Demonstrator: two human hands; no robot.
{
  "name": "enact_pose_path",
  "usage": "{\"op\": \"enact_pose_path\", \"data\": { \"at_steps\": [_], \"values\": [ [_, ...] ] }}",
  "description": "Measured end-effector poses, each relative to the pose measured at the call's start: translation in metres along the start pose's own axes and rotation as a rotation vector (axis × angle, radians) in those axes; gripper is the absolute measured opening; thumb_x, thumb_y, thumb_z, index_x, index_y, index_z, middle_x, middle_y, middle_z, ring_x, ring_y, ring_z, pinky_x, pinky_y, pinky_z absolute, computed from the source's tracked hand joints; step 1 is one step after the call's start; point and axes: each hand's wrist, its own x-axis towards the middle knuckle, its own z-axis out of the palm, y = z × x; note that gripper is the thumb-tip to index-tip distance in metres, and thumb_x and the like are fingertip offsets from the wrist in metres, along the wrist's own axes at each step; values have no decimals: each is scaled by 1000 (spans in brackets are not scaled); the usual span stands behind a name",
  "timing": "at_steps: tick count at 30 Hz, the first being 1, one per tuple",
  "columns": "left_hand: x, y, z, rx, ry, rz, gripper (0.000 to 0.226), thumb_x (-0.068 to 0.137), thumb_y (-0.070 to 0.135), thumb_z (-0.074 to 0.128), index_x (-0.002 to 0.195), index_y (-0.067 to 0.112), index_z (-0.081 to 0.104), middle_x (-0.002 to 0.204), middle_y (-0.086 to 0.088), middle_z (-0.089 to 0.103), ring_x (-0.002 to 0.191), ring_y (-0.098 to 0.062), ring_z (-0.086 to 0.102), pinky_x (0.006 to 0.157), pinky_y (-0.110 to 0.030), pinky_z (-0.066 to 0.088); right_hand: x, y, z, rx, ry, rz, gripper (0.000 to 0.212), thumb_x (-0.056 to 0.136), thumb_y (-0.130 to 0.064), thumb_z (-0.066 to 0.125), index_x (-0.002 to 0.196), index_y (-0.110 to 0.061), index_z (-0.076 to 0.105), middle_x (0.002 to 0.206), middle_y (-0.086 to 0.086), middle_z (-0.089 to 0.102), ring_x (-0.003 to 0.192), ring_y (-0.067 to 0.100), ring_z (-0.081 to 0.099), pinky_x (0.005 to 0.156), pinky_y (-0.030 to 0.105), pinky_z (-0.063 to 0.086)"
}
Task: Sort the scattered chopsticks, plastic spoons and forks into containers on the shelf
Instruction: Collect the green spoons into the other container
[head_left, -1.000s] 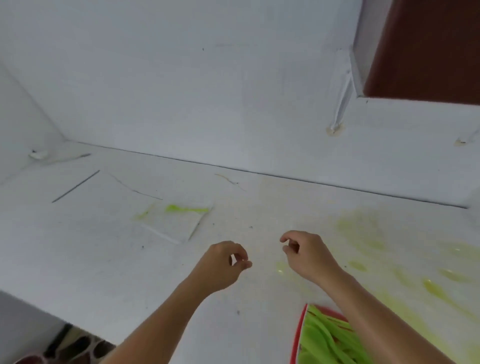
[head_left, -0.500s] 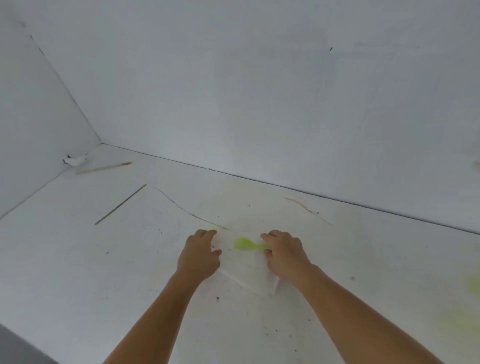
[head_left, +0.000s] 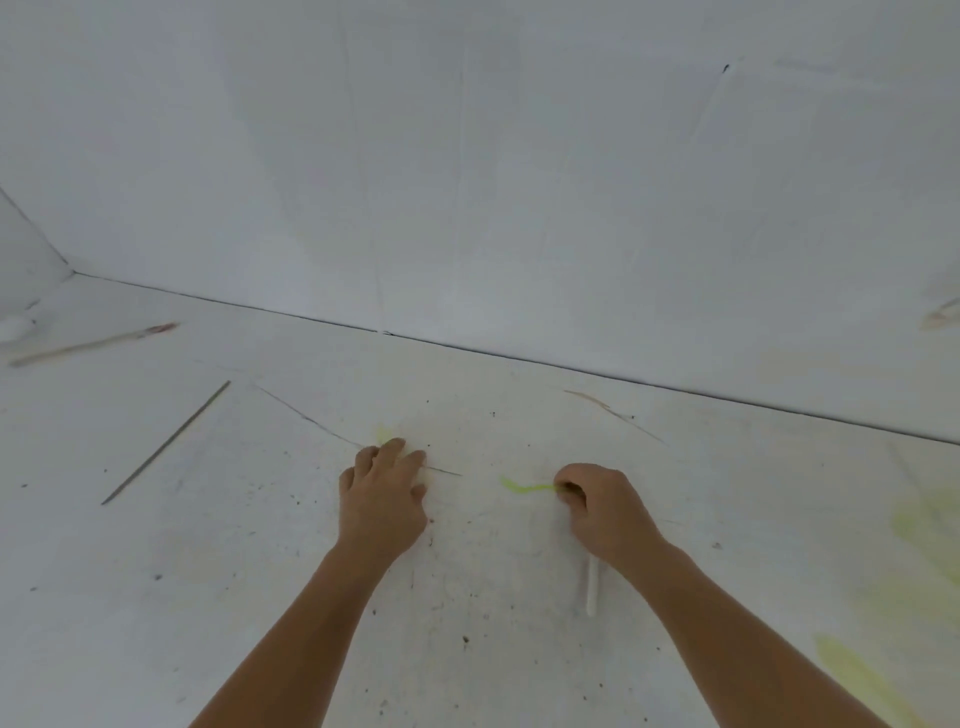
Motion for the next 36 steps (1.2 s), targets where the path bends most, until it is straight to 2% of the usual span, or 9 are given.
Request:
{"op": "enact_pose_path", "data": {
  "at_steps": [4, 8, 12, 16, 19, 24, 29, 33, 36],
  "values": [
    [14, -7, -1, -191, 42, 56, 18, 81, -5, 75, 91, 10, 78, 93, -1, 68, 86, -25, 59, 64, -37, 56, -16, 0, -19, 208, 148, 146, 33, 86, 12, 58, 83, -18, 73, 70, -5, 67, 66, 16, 62, 64, 31, 51],
    [22, 7, -15, -409, 79, 29, 6, 94, 14, 74, 95, 10, 78, 90, -1, 69, 77, -18, 61, 71, -32, 53, -40, 25, -43, 420, 295, 514, 22, 99, -21, 64, 92, -4, 76, 69, -6, 62, 64, 15, 53, 65, 28, 41],
    [9, 46, -41, -612, -116, 8, 17, 93, 36, 75, 103, 22, 78, 107, 13, 62, 94, -3, 63, 81, -11, 44, -82, 47, -78, 685, 330, 715, 21, 96, -4, 65, 94, -16, 82, 70, -1, 65, 63, 17, 50, 60, 30, 39],
    [-12, 97, -60, -802, -496, 76, 42, 90, 60, 64, 119, 32, 75, 127, 26, 60, 116, 6, 57, 96, -14, 41, -144, 58, -124, 650, 375, 764, 30, 91, 8, 66, 89, -18, 82, 76, 10, 68, 68, 21, 60, 64, 31, 55],
    [-24, 149, -50, -812, -454, 78, 13, 97, 30, 71, 104, 27, 82, 114, 20, 71, 102, 14, 61, 83, -2, 44, -199, 72, -160, 524, 505, 784, 35, 87, 8, 72, 86, -26, 79, 74, 0, 74, 64, 12, 63, 69, 28, 53],
    [-63, 254, -30, -917, -523, 158, 37, 87, -9, 72, 81, 27, 78, 103, 13, 68, 90, -5, 71, 75, -20, 58, -298, 101, -216, 342, 645, 878, 35, 87, 4, 73, 85, -31, 78, 64, -16, 71, 54, -2, 61, 53, 15, 45],
    [-125, 359, -27, -1036, -680, 284, 41, 93, -14, 58, 110, 23, 65, 119, 7, 57, 91, -15, 76, 70, -25, 60, -387, 152, -255, 166, 351, 971, 40, 86, -5, 77, 77, -44, 75, 84, -17, 74, 88, 5, 69, 77, 26, 47],
    [-171, 428, -2, -994, -761, 303, 35, 93, -15, 56, 103, 15, 70, 97, -9, 69, 80, -22, 77, 68, -33, 62, -426, 200, -270, 74, 54, 927, 33, 80, -9, 79, 71, -41, 79, 73, -22, 73, 77, -8, 67, 65, 7, 44],
    [-200, 469, 18, -899, -717, 281, 31, 93, -12, 59, 92, 14, 73, 84, -4, 73, 74, -21, 76, 66, -32, 62, -428, 226, -263, -52, -74, 755, 24, 82, -13, 69, 81, -33, 83, 78, -23, 70, 84, -1, 67, 71, 7, 46]
  ]
}}
